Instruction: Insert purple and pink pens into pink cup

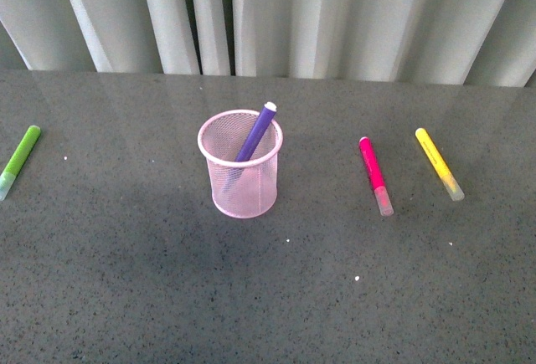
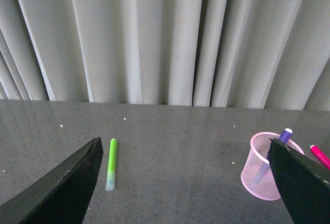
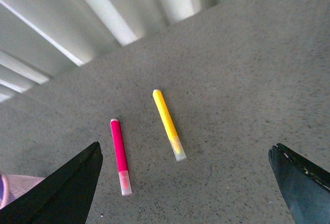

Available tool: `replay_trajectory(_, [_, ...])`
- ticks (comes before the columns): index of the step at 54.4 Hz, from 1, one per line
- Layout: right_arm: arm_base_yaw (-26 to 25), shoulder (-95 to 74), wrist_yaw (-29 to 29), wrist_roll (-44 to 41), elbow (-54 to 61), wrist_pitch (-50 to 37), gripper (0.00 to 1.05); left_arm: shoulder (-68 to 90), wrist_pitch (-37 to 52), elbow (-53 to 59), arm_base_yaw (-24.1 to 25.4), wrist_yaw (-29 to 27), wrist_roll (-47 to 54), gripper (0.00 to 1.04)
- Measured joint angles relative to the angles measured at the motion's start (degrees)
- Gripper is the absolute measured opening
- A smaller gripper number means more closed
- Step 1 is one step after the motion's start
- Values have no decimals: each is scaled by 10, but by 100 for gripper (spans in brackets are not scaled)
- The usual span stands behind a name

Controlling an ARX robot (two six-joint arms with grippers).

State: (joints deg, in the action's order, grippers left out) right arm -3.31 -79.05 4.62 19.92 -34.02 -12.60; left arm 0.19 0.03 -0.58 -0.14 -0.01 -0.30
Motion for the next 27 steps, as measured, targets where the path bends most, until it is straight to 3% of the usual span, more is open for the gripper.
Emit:
replay_trajectory(14, [86, -219, -45, -35, -146, 34, 98, 0, 0, 0, 0, 0, 0, 98])
replay_trajectory(27, [129, -343, -51, -36, -245, 66, 98, 0, 0, 0, 0, 0, 0, 98])
